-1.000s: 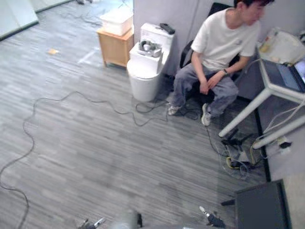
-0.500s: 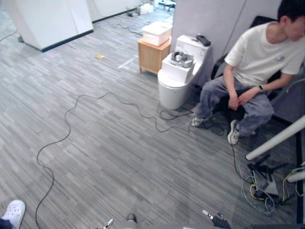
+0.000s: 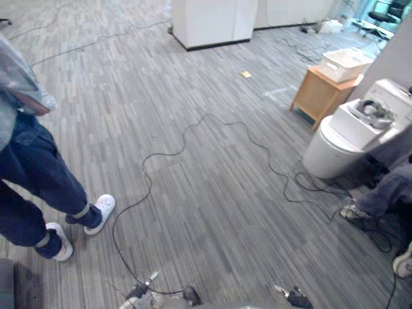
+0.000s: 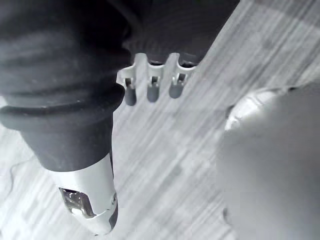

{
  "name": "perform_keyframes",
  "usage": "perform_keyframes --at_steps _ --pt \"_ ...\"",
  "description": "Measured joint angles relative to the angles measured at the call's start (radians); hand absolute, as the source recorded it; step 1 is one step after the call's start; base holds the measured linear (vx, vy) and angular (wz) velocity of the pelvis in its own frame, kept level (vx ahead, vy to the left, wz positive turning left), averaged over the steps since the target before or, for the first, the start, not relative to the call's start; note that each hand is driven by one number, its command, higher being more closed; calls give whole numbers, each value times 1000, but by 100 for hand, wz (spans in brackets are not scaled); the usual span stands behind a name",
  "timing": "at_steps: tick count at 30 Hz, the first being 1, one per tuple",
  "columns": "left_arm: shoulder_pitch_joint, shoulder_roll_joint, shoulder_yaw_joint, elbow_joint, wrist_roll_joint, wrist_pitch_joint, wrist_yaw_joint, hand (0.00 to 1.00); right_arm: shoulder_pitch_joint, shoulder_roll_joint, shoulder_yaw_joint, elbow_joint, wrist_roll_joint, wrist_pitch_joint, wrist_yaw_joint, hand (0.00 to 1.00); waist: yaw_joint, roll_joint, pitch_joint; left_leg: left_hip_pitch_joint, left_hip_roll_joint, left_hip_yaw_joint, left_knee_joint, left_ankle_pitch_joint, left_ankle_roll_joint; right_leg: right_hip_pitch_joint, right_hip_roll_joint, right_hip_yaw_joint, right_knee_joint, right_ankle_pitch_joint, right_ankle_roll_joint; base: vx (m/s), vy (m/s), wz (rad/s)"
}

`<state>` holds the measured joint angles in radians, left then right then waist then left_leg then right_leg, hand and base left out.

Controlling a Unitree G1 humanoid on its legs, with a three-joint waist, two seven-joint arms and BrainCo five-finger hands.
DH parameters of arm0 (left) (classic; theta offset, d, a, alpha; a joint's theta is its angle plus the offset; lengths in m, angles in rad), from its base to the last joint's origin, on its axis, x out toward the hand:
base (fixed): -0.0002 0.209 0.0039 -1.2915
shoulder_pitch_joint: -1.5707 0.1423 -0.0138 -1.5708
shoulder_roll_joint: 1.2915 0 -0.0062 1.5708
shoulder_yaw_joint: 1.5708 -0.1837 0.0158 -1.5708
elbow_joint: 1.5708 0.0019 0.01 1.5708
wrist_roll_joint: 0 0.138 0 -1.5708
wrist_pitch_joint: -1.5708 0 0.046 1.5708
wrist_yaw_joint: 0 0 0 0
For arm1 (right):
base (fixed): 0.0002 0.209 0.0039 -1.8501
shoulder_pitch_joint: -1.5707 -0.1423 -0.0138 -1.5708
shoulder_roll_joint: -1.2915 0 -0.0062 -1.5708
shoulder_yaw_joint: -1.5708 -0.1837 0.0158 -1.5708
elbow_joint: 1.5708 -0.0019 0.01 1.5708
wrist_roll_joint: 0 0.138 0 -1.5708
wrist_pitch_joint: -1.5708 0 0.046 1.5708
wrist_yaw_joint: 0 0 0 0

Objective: Organize washtable

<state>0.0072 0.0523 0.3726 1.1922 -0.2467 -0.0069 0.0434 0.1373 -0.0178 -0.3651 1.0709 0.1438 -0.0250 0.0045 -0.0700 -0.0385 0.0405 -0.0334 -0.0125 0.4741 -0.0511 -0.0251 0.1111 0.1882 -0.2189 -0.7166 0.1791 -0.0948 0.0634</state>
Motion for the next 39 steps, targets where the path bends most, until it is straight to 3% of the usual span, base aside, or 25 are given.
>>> perform_keyframes --at_steps 4,6,8,10,11,15,19,20,27,38,39 --pt "-7 11 -80 14 5 -1 0 0 -3 12 -14 8 -35 12 -1 0 -4 -10 6 25 -6 -118 -44 37 -15 -18 30 9 -71 4 2 86 -41 90" --pt "-1 21 -105 15 8 -2 -1 0 -12 11 -9 10 -42 12 0 0 -1 -20 13 59 -17 -135 -52 39 -21 -16 21 6 -67 68 6 -2 -49 43" --pt "4 14 -110 15 24 -3 -18 0 -37 9 3 12 -49 10 -1 0 5 -9 7 63 -4 -127 -53 25 -46 -16 16 39 -46 69 7 -48 -62 -2" --pt "16 19 -138 15 37 -2 -23 0 -51 1 12 10 -55 8 0 0 0 5 14 58 2 -117 -53 24 -46 -37 14 67 -22 69 7 -53 -22 -25" --pt "21 13 -150 15 55 0 -25 0 -56 -11 13 4 -55 5 0 0 -2 25 19 58 4 -114 -53 24 -46 -67 11 143 25 67 5 -31 21 -18" --pt "22 30 -170 10 84 -2 -37 0 -37 -11 22 6 -55 5 -1 0 3 9 16 62 -5 -120 -53 21 -42 -79 5 225 60 59 12 -4 8 4" --pt "46 53 -169 -16 103 -4 -43 0 -19 6 24 52 -93 11 -1 0 7 -44 10 32 -37 -146 -52 28 -51 -69 -7 219 0 39 23 25 -35 17" --pt "50 52 -169 -24 105 -6 -43 0 -15 6 20 58 -103 15 -1 0 9 -46 9 28 -42 -153 -52 29 -53 -68 -10 216 -8 37 22 50 -35 21" --pt "53 45 -183 -37 112 -38 -43 0 -12 8 4 80 -112 21 -1 0 27 -43 12 29 -100 -205 -53 28 -50 2 -28 195 -114 21 30 64 -14 28" --pt "54 46 -210 -36 109 -46 -43 0 -12 -1 69 89 -73 2 -1 0 27 -40 17 46 -105 -227 -53 26 -49 37 -25 193 -115 21 30 28 -58 6" --pt "53 44 -248 -44 109 -49 -43 0 -20 -19 111 88 -52 -10 -4 0 26 -22 44 77 -74 -229 -53 25 -48 53 5 192 -111 7 31 0 0 0"
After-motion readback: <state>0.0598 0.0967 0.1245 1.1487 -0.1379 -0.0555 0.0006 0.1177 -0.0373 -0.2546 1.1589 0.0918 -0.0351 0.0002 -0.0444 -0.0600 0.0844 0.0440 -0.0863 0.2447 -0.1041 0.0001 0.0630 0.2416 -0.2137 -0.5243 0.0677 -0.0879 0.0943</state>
